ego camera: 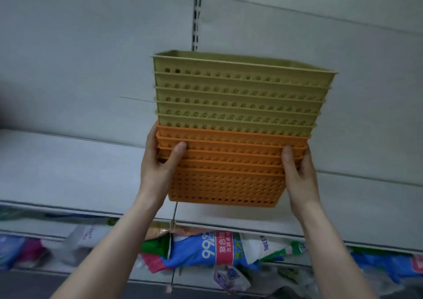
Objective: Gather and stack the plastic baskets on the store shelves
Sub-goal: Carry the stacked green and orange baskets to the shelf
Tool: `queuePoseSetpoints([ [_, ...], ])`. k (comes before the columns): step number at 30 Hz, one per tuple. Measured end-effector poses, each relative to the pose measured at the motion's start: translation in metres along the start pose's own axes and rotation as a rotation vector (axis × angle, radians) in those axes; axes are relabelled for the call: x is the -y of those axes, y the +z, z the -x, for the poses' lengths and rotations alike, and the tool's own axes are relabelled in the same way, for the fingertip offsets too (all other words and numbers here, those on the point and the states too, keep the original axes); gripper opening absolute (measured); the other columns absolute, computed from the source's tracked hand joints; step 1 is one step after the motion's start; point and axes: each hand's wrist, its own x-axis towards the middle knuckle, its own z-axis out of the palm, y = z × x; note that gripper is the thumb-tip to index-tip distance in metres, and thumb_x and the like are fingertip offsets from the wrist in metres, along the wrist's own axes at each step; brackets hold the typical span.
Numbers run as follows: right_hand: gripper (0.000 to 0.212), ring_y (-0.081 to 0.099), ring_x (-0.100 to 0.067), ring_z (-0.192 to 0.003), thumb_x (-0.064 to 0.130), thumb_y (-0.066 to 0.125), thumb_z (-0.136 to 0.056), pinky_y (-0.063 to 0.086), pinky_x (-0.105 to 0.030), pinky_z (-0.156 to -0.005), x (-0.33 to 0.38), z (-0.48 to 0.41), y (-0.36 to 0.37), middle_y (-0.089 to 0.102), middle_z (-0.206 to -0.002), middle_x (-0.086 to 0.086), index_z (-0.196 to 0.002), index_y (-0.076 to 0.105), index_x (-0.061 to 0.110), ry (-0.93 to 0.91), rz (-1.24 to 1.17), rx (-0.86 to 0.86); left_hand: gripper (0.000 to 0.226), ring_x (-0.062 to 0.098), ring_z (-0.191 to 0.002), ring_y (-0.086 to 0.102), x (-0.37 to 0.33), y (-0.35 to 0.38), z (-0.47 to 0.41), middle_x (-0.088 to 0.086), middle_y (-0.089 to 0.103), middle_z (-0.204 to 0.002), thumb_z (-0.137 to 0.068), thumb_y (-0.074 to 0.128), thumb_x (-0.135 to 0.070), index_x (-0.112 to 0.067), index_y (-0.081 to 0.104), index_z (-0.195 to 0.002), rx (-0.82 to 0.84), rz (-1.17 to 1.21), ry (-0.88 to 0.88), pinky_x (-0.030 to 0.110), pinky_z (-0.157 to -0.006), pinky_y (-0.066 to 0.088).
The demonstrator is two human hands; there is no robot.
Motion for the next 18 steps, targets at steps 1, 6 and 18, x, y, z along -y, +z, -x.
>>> queuePoseSetpoints([
  [1,0.043,0.056,0.011,-0.114,0.058,0.055,-0.084,0.043,-0.023,-0.099,0.013,0.001,0.005,0.061,-0.119,0.034,-0.126,0.046,0.053,-0.011,-0.008,0.013,0.064,0.012,-0.111,0.065,-0.013,-0.008,0.002,-0.002,0.068,-0.122,-0.082,0.069,-0.039,-0.026,0.045,-0.140,-0.020,0.000,-0.003,0.042,-0.099,0.051],
  [6,0.045,0.057,0.002,-0.121,0.049,0.055,-0.090,0.043,-0.024,-0.101,0.069,0.011,0.043,0.062,-0.128,0.022,-0.133,0.051,0.037,-0.101,-0.056,0.118,0.062,0.008,-0.110,0.065,-0.064,-0.060,0.016,-0.005,0.066,-0.125,-0.087,0.068,-0.038,-0.030,0.042,-0.143,-0.084,0.001,0.018,0.038,-0.097,0.053],
  [18,0.052,0.066,0.006,-0.102,0.047,0.057,-0.093,0.055,-0.016,-0.080,0.154,0.062,0.211,0.065,-0.122,0.017,-0.141,0.045,0.031,-0.119,-0.134,0.373,0.072,-0.004,-0.104,0.065,-0.133,-0.253,0.040,-0.005,0.061,-0.132,-0.086,0.070,-0.028,-0.032,0.034,-0.148,-0.261,-0.040,0.108,0.019,-0.084,0.056],
])
